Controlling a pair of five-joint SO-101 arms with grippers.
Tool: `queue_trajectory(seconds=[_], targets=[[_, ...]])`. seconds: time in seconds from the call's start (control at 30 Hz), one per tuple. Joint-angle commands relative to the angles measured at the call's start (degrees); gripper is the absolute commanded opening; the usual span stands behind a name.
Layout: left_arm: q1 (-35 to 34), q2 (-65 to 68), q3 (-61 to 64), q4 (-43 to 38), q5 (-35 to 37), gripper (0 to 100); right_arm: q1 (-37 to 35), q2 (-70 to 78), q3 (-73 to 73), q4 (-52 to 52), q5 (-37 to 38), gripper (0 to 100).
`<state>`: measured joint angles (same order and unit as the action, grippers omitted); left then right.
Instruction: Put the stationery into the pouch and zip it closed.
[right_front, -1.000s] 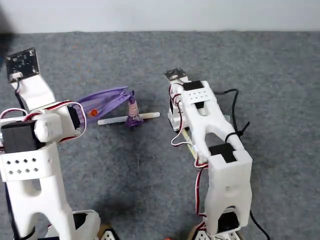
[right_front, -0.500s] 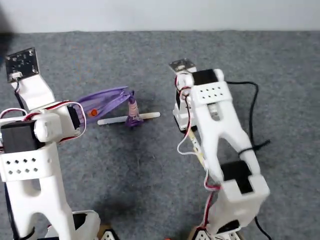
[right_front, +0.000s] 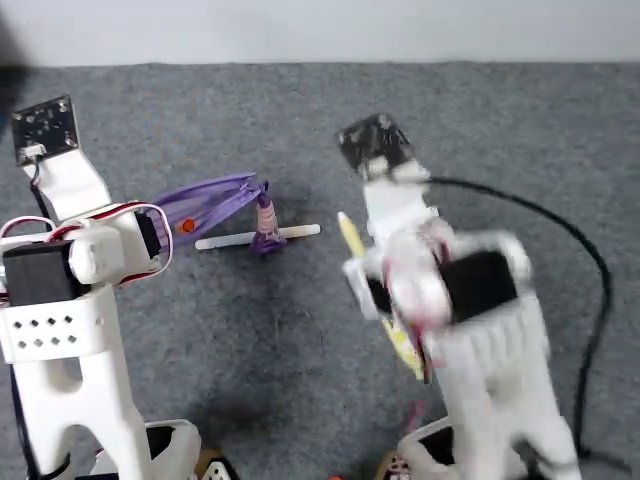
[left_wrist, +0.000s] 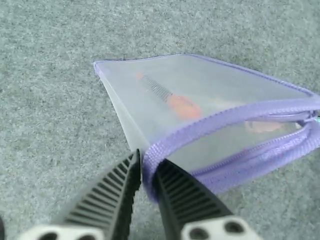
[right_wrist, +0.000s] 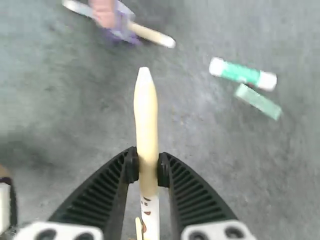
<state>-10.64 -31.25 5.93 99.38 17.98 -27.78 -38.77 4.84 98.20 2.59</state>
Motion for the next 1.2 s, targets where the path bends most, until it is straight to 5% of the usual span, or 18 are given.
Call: queue_trajectory(seconds=[0.0,0.27,0.67,1.17], targets=[[0.4,-0.1,-2.9,0.1,0.4,1,-5.5,-10.7,3.4,-7.5,-4.4,0.8],[0.4,-0.1,-2.9,-1.1,0.5,1,-14.3,-14.9,9.3,-39.6,-10.5,0.8],[0.4,-0.4,-2.9,-1.1,0.5,1,-18.0,-3.9,24.8,-91.1,-6.3,0.8],[0.4,-0.4,-2.9,-1.1,0.5,1,-18.4,5.1,28.1,-97.6,-4.0,0.8]])
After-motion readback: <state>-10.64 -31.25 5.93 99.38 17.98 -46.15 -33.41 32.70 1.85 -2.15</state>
